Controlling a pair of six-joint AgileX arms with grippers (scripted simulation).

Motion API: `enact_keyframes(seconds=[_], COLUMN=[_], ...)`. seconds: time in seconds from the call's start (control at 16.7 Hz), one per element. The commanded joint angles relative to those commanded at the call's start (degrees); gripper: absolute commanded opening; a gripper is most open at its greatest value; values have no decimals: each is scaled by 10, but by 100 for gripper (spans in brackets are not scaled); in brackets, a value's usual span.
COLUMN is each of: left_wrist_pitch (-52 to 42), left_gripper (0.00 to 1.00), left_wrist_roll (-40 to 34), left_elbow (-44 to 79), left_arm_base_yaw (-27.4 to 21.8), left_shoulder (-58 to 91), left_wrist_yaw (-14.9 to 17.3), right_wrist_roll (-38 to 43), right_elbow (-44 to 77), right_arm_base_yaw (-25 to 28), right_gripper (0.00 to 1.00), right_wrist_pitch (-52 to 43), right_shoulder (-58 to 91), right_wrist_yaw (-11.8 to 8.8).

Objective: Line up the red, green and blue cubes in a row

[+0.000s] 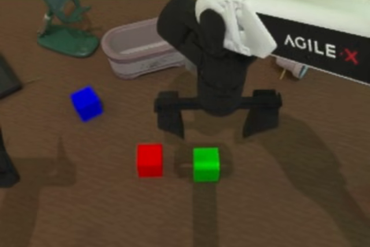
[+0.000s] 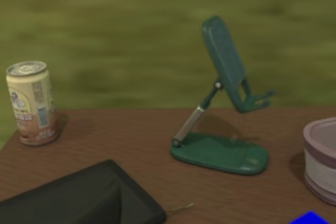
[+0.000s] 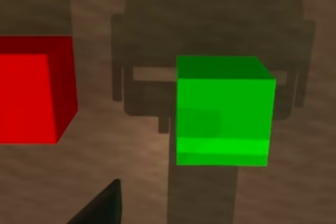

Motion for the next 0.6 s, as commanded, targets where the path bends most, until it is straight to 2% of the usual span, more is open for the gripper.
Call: enact_keyframes(seconds=[0.24,0.6], left_wrist_pitch=[-73,-248], left_gripper=[100,100], left_wrist_roll=[50,166], left_elbow=[118,394], left_arm_base_yaw=[-14,-43], left_shoulder=[120,459], left_wrist_yaw=[1,-1], right_wrist_roll=[-57,-179], right_elbow=[-98,-356], right_arm_base_yaw=[-48,-161], right_gripper=[100,100], right_wrist_pitch=[64,212], right_shoulder=[-129,-466], right_wrist_yaw=[33,73])
